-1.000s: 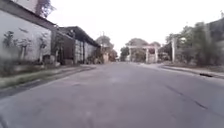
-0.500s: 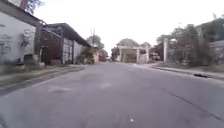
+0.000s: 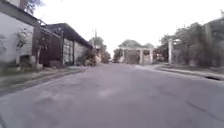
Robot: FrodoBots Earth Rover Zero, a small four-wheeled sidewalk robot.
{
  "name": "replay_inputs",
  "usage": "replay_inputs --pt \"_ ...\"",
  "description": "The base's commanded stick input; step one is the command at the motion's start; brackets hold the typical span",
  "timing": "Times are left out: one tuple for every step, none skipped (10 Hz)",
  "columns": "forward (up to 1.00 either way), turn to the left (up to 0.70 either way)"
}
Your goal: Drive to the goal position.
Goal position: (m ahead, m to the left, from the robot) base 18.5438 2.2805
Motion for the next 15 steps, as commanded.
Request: replay_inputs --pt "1.0 0.0" --pt "1.0 0.0" --pt "1.0 0.0" --pt "1.0 0.0" --pt "1.0 0.0" --pt "1.0 0.0" --pt "1.0 0.0" --pt "1.0 0.0" --pt "1.0 0.0" --pt "1.0 0.0" --pt "1.0 0.0" --pt "1.0 0.0" --pt "1.0 0.0" --pt "1.0 0.0" --pt "1.0 0.0"
